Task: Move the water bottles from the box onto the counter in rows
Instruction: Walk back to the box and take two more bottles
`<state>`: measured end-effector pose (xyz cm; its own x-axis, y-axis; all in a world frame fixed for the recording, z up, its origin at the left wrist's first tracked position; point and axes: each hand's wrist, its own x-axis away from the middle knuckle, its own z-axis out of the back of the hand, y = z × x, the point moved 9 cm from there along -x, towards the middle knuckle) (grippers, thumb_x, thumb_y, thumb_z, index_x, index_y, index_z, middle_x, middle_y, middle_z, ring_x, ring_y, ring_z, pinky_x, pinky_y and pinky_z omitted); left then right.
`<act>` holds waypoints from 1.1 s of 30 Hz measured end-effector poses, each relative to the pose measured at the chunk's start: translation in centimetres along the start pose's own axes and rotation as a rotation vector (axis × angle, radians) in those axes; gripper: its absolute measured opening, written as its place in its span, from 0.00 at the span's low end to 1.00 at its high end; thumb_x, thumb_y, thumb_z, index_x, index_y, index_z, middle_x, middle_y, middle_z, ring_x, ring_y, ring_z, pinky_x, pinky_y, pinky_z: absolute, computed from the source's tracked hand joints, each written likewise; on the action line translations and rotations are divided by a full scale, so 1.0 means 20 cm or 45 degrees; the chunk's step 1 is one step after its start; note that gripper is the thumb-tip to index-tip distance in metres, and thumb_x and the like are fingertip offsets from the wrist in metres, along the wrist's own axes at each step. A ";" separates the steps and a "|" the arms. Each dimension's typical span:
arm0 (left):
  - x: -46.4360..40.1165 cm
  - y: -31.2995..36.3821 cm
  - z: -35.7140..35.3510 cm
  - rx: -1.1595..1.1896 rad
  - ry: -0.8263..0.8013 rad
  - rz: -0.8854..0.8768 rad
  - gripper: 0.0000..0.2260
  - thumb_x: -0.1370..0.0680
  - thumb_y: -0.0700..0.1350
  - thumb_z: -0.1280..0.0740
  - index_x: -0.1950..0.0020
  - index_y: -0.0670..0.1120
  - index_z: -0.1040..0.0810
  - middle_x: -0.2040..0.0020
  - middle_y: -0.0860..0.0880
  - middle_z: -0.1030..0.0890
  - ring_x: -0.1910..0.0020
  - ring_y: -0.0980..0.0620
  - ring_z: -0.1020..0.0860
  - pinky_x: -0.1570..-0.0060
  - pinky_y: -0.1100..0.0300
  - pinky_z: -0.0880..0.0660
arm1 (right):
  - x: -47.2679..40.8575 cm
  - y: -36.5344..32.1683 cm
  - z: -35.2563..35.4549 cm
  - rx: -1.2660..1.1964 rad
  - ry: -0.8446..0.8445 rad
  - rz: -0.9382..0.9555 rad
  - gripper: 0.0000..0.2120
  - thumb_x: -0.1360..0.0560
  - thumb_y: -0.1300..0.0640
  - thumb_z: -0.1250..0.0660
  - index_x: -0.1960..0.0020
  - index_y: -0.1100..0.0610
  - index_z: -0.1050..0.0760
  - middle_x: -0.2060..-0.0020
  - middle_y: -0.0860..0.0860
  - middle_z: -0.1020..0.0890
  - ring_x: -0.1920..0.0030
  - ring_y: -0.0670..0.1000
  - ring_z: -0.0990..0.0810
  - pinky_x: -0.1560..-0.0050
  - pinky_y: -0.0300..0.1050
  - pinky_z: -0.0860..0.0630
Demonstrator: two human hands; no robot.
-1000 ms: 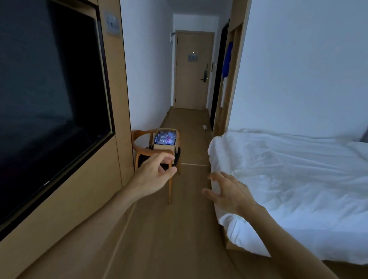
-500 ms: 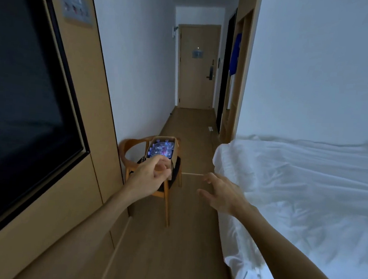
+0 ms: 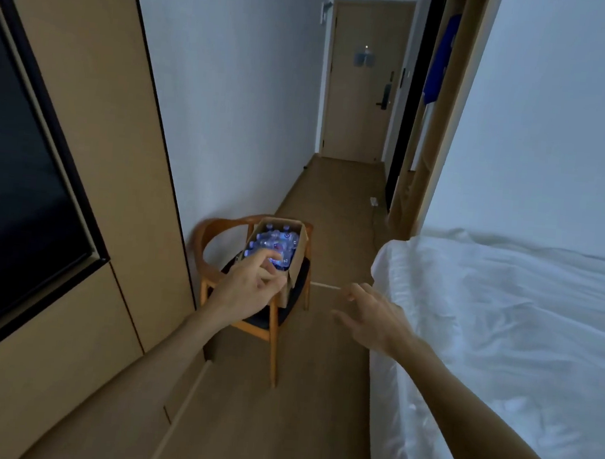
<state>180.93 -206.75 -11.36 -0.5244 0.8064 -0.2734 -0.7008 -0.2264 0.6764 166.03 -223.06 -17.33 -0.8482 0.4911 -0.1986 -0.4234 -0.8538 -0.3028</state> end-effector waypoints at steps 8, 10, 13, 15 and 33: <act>-0.81 -0.36 -0.12 0.052 0.022 0.089 0.13 0.22 0.53 0.35 0.38 0.57 0.30 0.50 0.58 0.24 0.54 0.57 0.22 0.56 0.60 0.25 | -0.80 0.35 -0.11 -0.015 -0.028 -0.020 0.16 0.27 0.33 0.39 0.46 0.42 0.34 0.49 0.43 0.25 0.54 0.45 0.23 0.53 0.50 0.20; -1.00 -0.42 -0.14 0.029 0.032 0.104 0.13 0.22 0.52 0.35 0.39 0.56 0.29 0.52 0.59 0.24 0.55 0.58 0.22 0.57 0.61 0.24 | -0.98 0.42 -0.14 -0.035 -0.017 -0.021 0.17 0.28 0.32 0.40 0.46 0.41 0.34 0.49 0.42 0.25 0.54 0.45 0.23 0.54 0.49 0.20; -1.24 -0.51 -0.19 0.031 0.025 0.142 0.14 0.22 0.52 0.35 0.37 0.55 0.30 0.51 0.58 0.24 0.57 0.57 0.21 0.54 0.54 0.21 | -1.20 0.52 -0.21 -0.051 -0.060 -0.016 0.18 0.29 0.32 0.41 0.44 0.40 0.34 0.48 0.42 0.25 0.53 0.45 0.23 0.53 0.49 0.20; -1.39 -0.57 -0.23 0.057 0.017 0.166 0.15 0.21 0.51 0.36 0.35 0.54 0.30 0.50 0.56 0.23 0.57 0.56 0.20 0.54 0.51 0.20 | -1.35 0.59 -0.25 -0.072 -0.080 -0.014 0.19 0.30 0.31 0.42 0.45 0.40 0.34 0.48 0.41 0.26 0.53 0.45 0.23 0.53 0.49 0.20; -2.28 -1.19 -0.51 0.020 0.259 0.554 0.09 0.21 0.51 0.36 0.43 0.61 0.30 0.58 0.59 0.22 0.60 0.61 0.23 0.60 0.65 0.30 | -2.68 1.01 -0.65 -0.223 -0.454 0.353 0.14 0.24 0.39 0.38 0.44 0.45 0.29 0.48 0.44 0.23 0.49 0.45 0.23 0.50 0.46 0.22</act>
<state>216.54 -243.84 -21.93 -0.8524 0.5150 -0.0901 -0.3890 -0.5096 0.7675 207.14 -264.39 -24.79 -0.9907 0.1329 0.0289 -0.1319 -0.8871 -0.4423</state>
